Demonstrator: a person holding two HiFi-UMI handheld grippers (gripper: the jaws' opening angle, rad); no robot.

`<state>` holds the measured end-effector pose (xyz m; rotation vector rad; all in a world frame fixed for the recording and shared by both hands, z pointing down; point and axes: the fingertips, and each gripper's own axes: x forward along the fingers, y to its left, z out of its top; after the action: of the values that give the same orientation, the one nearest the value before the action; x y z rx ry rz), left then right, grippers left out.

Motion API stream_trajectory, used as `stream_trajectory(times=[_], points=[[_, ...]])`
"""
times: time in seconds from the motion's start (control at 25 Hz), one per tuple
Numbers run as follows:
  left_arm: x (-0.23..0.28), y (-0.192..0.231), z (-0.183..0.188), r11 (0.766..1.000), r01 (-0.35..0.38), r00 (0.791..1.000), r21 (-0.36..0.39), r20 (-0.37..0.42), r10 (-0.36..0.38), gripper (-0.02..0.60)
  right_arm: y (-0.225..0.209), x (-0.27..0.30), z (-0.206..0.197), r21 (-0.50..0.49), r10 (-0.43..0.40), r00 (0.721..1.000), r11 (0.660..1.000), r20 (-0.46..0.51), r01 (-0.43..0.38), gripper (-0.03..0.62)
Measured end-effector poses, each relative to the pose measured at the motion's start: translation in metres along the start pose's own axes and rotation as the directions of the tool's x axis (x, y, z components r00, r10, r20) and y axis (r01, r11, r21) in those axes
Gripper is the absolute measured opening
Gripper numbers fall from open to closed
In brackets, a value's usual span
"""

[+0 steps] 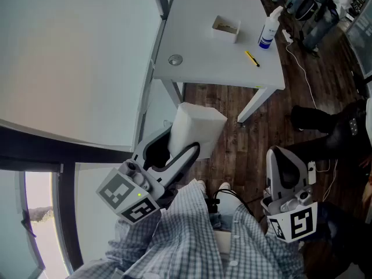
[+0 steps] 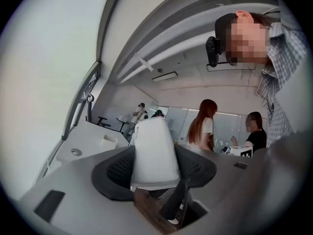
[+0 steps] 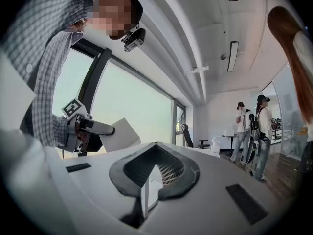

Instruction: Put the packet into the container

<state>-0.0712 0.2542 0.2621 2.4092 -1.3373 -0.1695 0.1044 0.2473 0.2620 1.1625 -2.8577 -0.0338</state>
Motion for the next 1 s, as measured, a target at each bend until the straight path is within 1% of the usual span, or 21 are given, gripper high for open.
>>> stream_trajectory(times=[0.64,1.0], points=[[-0.015,0.005,-0.001,1.0,0.013,1.0,-0.014,0.006,-0.013,0.258,0.017,0.001,0.001,-0.01,-0.001,1.0,1.0,-0.014,0.001,0.012],[-0.031,0.012,-0.001,1.0,0.02,1.0,-0.009,0.01,-0.02,0.258,0.033,0.003,0.002,-0.004,-0.016,1.0,1.0,-0.001,0.016,0.012]])
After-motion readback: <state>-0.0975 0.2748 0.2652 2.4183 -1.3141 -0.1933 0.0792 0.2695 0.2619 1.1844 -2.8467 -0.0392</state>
